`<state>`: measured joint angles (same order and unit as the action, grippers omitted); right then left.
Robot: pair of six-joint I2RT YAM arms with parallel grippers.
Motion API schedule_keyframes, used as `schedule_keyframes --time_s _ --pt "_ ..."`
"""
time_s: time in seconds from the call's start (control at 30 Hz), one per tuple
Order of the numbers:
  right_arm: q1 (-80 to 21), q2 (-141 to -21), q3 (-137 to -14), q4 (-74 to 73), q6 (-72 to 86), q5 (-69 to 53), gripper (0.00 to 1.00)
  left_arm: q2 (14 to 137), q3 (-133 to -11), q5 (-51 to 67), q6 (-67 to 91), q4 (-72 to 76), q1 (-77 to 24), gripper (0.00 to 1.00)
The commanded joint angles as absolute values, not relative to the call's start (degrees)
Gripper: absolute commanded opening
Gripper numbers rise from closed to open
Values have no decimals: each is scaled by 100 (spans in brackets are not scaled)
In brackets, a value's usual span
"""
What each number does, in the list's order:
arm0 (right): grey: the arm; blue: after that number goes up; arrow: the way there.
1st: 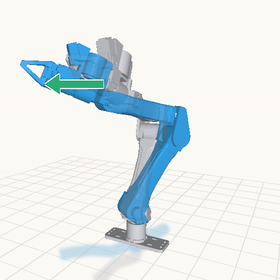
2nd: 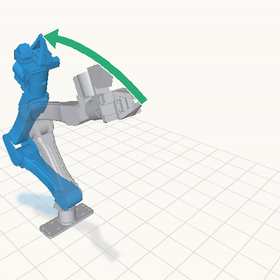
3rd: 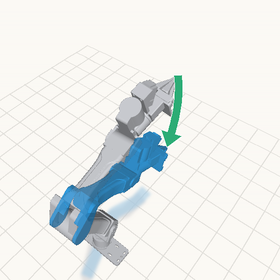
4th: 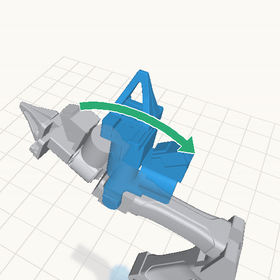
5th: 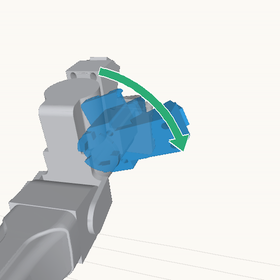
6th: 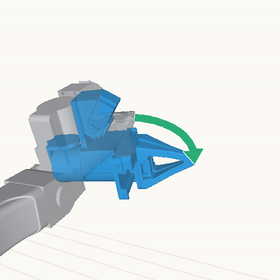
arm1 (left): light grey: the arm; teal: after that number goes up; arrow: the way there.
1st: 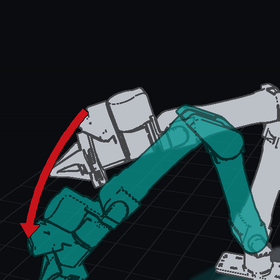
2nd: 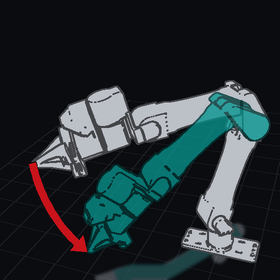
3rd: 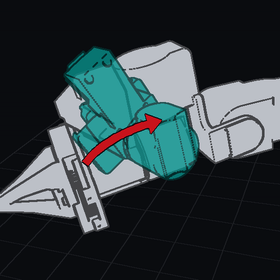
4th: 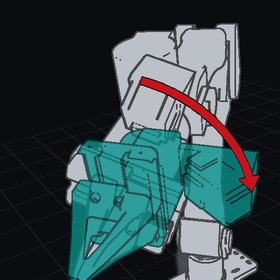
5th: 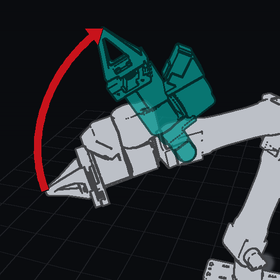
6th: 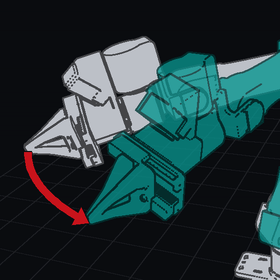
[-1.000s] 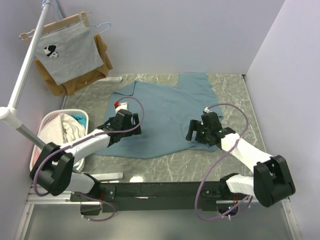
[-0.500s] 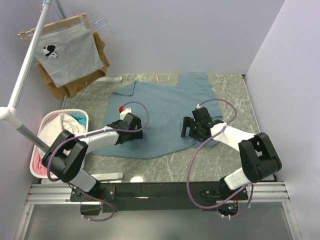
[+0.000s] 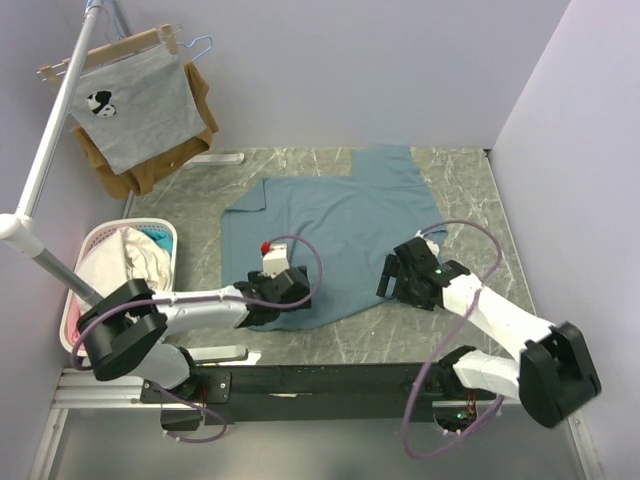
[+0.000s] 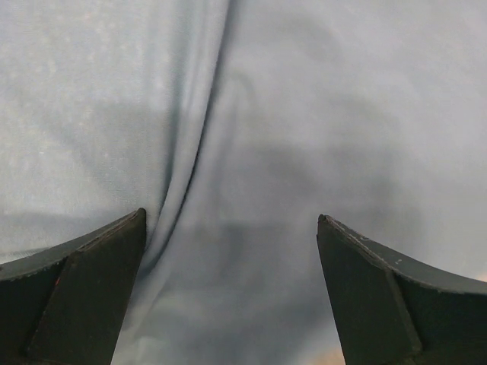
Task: Fold and stack the t-shirts
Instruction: Flatten out the tshirt
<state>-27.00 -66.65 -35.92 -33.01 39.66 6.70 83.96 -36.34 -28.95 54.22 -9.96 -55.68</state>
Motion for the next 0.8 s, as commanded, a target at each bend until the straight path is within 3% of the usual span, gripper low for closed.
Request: schedule_keyframes --time_s 0.0,0.2,0.33,0.53,0.77 --pt "-2987 -5960 -3472 -4104 4657 1125 100 8535 -2822 -1081 7232 -2547 -6380 99" --pt "-3199 -5142 -3647 -3325 4441 1133 100 7446 -2909 -1466 8296 -3909 -7197 99" --pt "-3173 -5753 -4015 -2778 3982 1467 100 6576 -3339 -2696 8464 -4719 -7190 99" --pt "-3103 -7888 -4999 -2549 3472 1723 100 6425 -4148 -3287 6647 -3817 -5601 99" --pt "-3050 -8956 -5142 -2390 3568 1661 100 7013 -4719 -3289 5213 -2734 -4229 99"
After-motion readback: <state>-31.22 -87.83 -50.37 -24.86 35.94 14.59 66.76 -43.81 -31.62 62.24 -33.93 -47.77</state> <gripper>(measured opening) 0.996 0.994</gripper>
